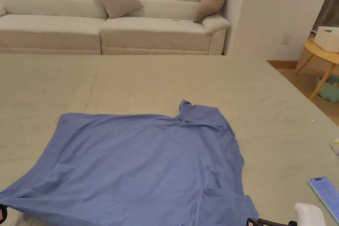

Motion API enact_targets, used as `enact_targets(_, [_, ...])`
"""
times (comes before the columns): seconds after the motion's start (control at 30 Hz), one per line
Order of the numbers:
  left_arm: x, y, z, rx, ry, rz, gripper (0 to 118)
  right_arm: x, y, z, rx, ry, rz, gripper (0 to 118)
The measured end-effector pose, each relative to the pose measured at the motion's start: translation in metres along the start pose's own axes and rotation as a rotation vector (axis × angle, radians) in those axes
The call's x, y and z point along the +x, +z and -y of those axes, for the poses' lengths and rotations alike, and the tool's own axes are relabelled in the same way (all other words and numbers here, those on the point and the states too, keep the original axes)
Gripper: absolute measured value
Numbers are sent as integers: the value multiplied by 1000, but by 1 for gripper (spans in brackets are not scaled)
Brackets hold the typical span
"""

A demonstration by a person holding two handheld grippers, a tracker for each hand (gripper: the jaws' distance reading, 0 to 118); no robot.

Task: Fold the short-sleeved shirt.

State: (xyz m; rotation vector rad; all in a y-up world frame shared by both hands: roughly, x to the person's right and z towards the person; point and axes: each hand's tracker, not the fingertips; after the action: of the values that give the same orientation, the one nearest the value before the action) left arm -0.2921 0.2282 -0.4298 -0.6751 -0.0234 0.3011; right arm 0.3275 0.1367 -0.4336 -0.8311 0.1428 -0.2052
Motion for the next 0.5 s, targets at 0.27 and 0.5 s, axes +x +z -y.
enact_targets(0.27, [8, -4, 8, -38, -6, -42, 8, -29, -7, 32, -40, 100, -28, 26])
enact_targets(0.5, [11, 7, 5, -29, 4, -59, 7, -34, 29, -2, 158, 58, -22, 4])
